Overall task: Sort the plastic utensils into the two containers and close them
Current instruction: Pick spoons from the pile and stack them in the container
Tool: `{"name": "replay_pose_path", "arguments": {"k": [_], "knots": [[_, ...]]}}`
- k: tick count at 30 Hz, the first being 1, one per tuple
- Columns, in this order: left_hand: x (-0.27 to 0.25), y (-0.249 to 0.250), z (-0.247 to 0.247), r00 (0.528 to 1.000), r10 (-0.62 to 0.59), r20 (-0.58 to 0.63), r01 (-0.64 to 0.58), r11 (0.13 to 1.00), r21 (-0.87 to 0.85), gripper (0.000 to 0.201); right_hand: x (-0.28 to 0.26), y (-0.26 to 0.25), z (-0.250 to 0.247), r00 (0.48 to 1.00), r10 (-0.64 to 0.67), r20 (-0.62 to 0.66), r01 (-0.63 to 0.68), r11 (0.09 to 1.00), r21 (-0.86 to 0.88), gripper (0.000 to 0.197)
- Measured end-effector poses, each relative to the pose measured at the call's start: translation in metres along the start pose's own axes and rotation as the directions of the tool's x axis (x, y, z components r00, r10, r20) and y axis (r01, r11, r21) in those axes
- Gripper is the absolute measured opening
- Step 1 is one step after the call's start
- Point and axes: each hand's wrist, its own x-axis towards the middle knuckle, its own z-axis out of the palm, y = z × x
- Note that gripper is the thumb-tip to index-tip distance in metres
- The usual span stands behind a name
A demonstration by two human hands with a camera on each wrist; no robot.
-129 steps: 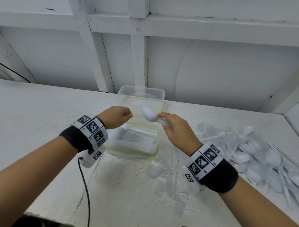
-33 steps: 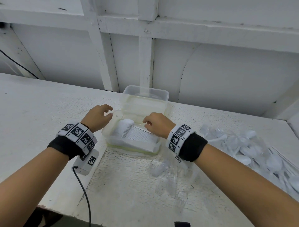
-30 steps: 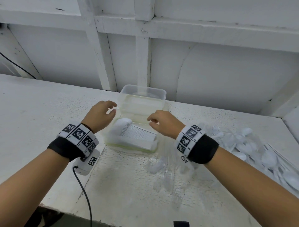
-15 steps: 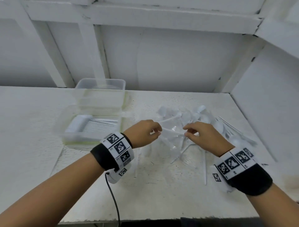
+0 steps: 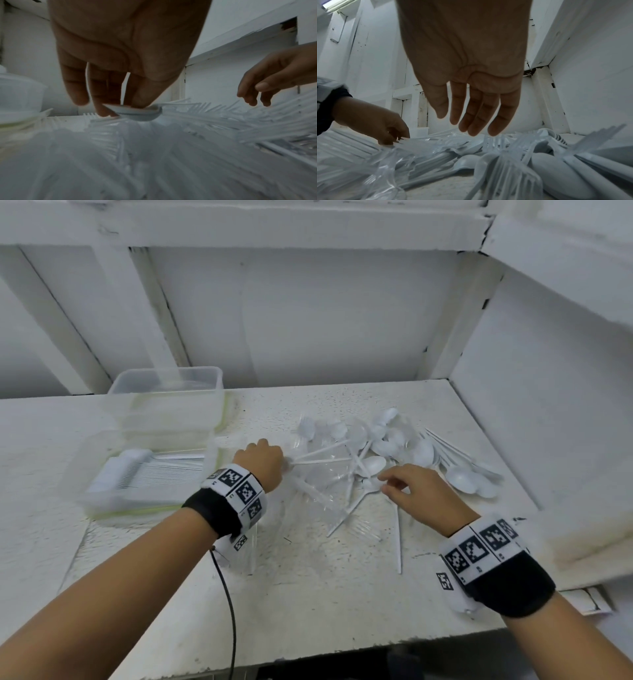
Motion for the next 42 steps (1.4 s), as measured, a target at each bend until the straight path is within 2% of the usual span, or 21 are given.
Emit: {"name": "replay_pose_path", "arguments": {"k": [4, 7, 10, 13, 18, 20, 23, 26, 28, 30, 32, 33, 34, 36, 38, 40, 42], "knots": [[0.001, -0.014, -0.003, 0.999, 0.030, -0.036, -0.037, 0.980, -0.195, 0.024, 0.006, -0.005, -0.001, 1.000, -0.029, 0.003, 0.029, 0.999, 0.016, 0.025], [-0.006, -0.024, -0.007, 0.998, 0.042, -0.046, -0.053, 0.964, -0.259, 0.017, 0.013, -0.011, -0.001, 0.999, -0.032, 0.004, 0.032, 0.999, 0.029, 0.024], [-0.015, -0.032, -0.012, 0.993, 0.022, -0.116, -0.060, 0.943, -0.328, 0.008, 0.022, -0.020, 0.000, 0.998, -0.068, -0.003, 0.068, 0.998, 0.018, 0.024], [-0.021, -0.035, -0.016, 0.984, 0.018, -0.178, -0.088, 0.915, -0.394, 0.009, 0.033, -0.037, 0.002, 0.993, -0.120, 0.016, 0.121, 0.992, -0.024, 0.025], [-0.027, -0.035, -0.017, 0.956, -0.028, -0.293, -0.146, 0.819, -0.555, 0.005, 0.050, -0.068, 0.012, 0.978, -0.203, 0.054, 0.207, 0.974, -0.092, 0.030], [-0.029, -0.033, -0.015, 0.948, 0.002, -0.318, -0.196, 0.791, -0.580, 0.009, 0.057, -0.079, 0.018, 0.971, -0.231, 0.068, 0.237, 0.966, -0.100, 0.033], [-0.033, -0.028, -0.012, 0.923, 0.054, -0.381, -0.283, 0.764, -0.579, 0.014, 0.064, -0.093, 0.029, 0.959, -0.214, 0.186, 0.234, 0.968, -0.088, 0.038], [-0.035, -0.027, -0.011, 0.896, -0.025, -0.442, -0.305, 0.689, -0.658, 0.015, 0.067, -0.097, 0.039, 0.952, -0.190, 0.242, 0.208, 0.977, -0.049, 0.021], [-0.036, -0.026, -0.011, 0.883, -0.107, -0.456, -0.292, 0.635, -0.715, 0.012, 0.065, -0.095, 0.042, 0.959, -0.178, 0.222, 0.175, 0.984, 0.035, 0.034], [-0.036, -0.023, -0.011, 0.877, -0.196, -0.439, -0.283, 0.530, -0.800, 0.012, 0.062, -0.094, 0.042, 0.966, -0.178, 0.185, 0.157, 0.980, 0.124, 0.036], [-0.037, -0.019, -0.013, 0.903, -0.268, -0.335, -0.248, 0.308, -0.918, 0.019, 0.058, -0.095, 0.041, 0.978, -0.168, 0.126, 0.139, 0.967, 0.213, 0.035], [-0.039, -0.015, -0.013, 0.931, -0.268, -0.250, -0.202, 0.192, -0.960, 0.023, 0.056, -0.096, 0.041, 0.985, -0.151, 0.089, 0.124, 0.959, 0.255, 0.035], [-0.040, -0.010, -0.012, 0.958, -0.234, -0.163, -0.141, 0.111, -0.984, 0.026, 0.054, -0.098, 0.041, 0.990, -0.133, 0.052, 0.113, 0.949, 0.293, 0.035], [-0.043, 0.000, -0.008, 0.992, -0.113, -0.053, -0.050, 0.033, -0.998, 0.023, 0.049, -0.101, 0.045, 0.994, -0.109, -0.014, 0.107, 0.933, 0.344, 0.036], [-0.047, 0.008, -0.004, 0.999, -0.044, -0.027, -0.030, -0.076, -0.997, 0.020, 0.043, -0.103, 0.049, 0.994, -0.087, -0.073, 0.108, 0.923, 0.370, 0.035], [-0.048, 0.012, -0.004, 0.998, -0.063, -0.025, -0.036, -0.185, -0.982, 0.022, 0.037, -0.102, 0.051, 0.994, -0.024, -0.110, 0.071, 0.891, 0.449, 0.028], [-0.046, 0.010, -0.005, 0.990, -0.140, -0.006, -0.037, -0.220, -0.975, 0.024, 0.031, -0.096, 0.045, 0.992, 0.067, -0.111, 0.007, 0.826, 0.563, 0.019]]}}
